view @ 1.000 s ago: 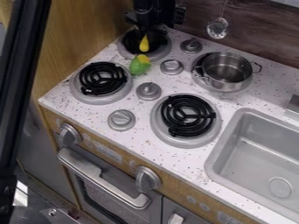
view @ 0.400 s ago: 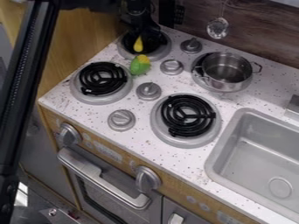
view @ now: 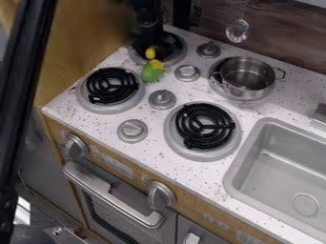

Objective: Move the yellow object to the upper left stove

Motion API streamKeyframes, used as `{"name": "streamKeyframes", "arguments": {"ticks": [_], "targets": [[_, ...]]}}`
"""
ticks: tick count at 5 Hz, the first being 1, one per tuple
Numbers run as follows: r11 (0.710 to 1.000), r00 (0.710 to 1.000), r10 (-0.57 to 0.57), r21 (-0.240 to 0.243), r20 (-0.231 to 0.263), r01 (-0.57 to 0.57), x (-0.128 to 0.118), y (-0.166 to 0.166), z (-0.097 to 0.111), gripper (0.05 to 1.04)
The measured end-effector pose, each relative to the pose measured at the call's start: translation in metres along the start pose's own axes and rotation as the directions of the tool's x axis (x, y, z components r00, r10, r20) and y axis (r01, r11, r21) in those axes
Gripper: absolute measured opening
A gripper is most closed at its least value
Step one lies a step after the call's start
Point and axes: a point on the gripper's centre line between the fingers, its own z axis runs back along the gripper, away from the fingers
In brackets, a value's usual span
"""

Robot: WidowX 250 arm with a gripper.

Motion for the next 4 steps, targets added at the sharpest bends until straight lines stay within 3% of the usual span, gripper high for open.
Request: {"name": "streamKeyframes", "arguments": {"ticks": [1,2,3,4], "targets": [[1.0,0.999,-0.009,0.003,0.037,0.009,-0.002,-0.003,0.03,0.999],[1.0,0.999,-0.031,0.001,-0.032,0.031,-0.038,-0.01,0.06,0.999],[0.998,0.99,-0.051,-0.028,-0.128,0.048,-0.076,-0.025,0.087,0.999],[0.996,0.982,-0.06,-0.071,-0.181,0.048,-0.111,-0.047,0.113,0.999]]}}
